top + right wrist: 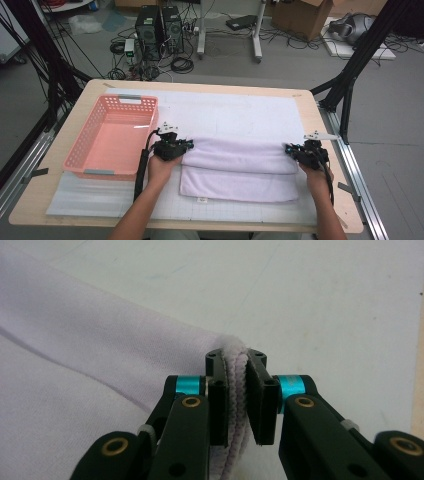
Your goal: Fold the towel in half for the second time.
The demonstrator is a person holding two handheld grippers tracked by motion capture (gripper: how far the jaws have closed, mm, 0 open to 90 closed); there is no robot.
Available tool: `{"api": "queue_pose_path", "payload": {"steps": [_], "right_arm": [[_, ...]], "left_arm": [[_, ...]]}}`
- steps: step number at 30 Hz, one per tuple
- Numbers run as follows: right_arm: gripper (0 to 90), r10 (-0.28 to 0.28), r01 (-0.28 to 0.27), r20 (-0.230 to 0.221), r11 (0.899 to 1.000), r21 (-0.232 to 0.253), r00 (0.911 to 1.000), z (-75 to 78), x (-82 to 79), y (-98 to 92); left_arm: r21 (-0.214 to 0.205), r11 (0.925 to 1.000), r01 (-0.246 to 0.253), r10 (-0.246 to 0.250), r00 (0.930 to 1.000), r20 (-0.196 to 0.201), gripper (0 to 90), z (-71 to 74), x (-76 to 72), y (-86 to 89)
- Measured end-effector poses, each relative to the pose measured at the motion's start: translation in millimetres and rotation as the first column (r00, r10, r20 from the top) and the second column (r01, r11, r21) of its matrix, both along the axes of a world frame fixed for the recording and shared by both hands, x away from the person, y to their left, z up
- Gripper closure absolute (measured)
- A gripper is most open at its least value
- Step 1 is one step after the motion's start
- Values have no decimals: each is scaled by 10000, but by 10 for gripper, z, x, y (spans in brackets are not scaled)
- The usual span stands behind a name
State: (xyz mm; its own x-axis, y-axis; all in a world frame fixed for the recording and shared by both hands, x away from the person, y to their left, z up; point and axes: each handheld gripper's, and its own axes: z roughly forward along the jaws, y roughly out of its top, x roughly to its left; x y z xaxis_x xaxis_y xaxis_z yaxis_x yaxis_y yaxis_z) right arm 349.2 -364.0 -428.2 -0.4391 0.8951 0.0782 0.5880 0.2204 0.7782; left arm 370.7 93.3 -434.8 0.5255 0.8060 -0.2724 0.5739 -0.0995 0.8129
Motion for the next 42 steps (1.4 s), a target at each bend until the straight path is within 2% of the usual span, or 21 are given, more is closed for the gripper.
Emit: {"api": "queue_pose_path", "payload": {"steps": [2, 3, 5, 7, 10, 11, 12, 13, 14, 16, 20, 23, 26, 29, 30, 31, 33, 35, 38, 41, 42], "right_arm": [[810, -144, 144, 10, 9998, -106, 9999, 11, 92, 6], [810, -242, 242, 9, 9996, -152, 9997, 16, 127, 17], [810, -407, 407, -26, 9991, -119, 9992, 15, 198, 22], [810, -551, 551, -19, 9985, 30, 9985, 6, 256, 25], [807, -683, 682, -103, 9976, -68, 9976, -33, 306, 55], [802, -711, 710, -162, 9974, -84, 9973, -51, 314, 58], [778, -751, 750, -228, 9972, -42, 9969, -64, 318, 57], [718, -810, 811, -300, 9967, 13, 9963, -68, 317, 53], [653, -889, 891, -337, 9960, 47, 9955, -62, 311, 47], [558, -1084, 1086, -351, 9941, 30, 9935, -26, 280, 19], [531, -1087, 1097, -281, 9932, 387, 9937, 86, 164, -74], [535, -716, 728, -188, 9943, 779, 9973, 156, 51, -105], [536, -146, 181, -391, 9959, 890, 9991, 156, -39, -79], [538, 335, -291, -639, 9972, 684, 9974, 88, -88, -26], [578, 480, -430, -776, 9969, 654, 9958, 50, -102, -12], [669, 564, -522, -791, 9971, 552, 9953, 23, -113, -9], [812, 631, -608, -587, 9973, 405, 9963, 0, -164, -22], [829, 629, -613, -353, 9970, 463, 9974, -3, -245, -49], [836, 624, -620, -43, 9962, 612, 9980, -13, -399, -92], [839, 765, -775, 168, 9947, 677, 9969, -32, -538, -108], [839, 821, -835, 235, 9944, 650, 9963, -38, -575, -105]], "left_arm": [[40, 10000, -50, 50, 10000, 39, 803, 6, 85, -13], [-146, 9997, -216, 219, 9996, 151, 803, -5, 109, -11], [-291, 9987, -411, 411, 9992, 4, 804, -49, 161, -4], [-168, 9990, -421, 416, 9988, -263, 804, -102, 204, -6], [-108, 9989, -450, 447, 9985, -302, 789, -137, 209, -18], [-10, 9987, -506, 506, 9985, -224, 747, -132, 203, -17], [-17, 9985, -551, 550, 9983, -177, 659, -121, 197, -11], [-83, 9983, -571, 570, 9982, -165, 537, -107, 189, -3], [-152, 9986, -497, 495, 9987, -120, 469, -91, 170, 1], [-130, 9997, -202, 205, 9995, 230, 481, -62, 101, -12], [-212, 9995, 254, -245, 9987, 449, 477, -33, -5, -13], [-268, 9985, 477, -465, 9981, 410, 489, -52, -68, 11], [185, 9962, 852, -854, 9963, 100, 513, -80, -87, 3], [309, 9928, 1155, -1152, 9933, -127, 584, -70, -114, -2], [379, 9910, 1286, -1280, 9916, -171, 633, -66, -128, -9], [508, 9883, 1441, -1431, 9894, -230, 698, -61, -142, -19], [828, 9824, 1677, -1664, 9858, -226, 785, -37, -184, -39], [725, 9849, 1574, -1584, 9873, 83, 804, -21, -248, -32], [654, 9864, 1510, -1526, 9881, 202, 803, -26, -336, 17], [527, 9887, 1401, -1429, 9882, 547, 773, -28, -456, 49], [612, 9893, 1327, -1364, 9887, 614, 730, -34, -490, 62]]}}
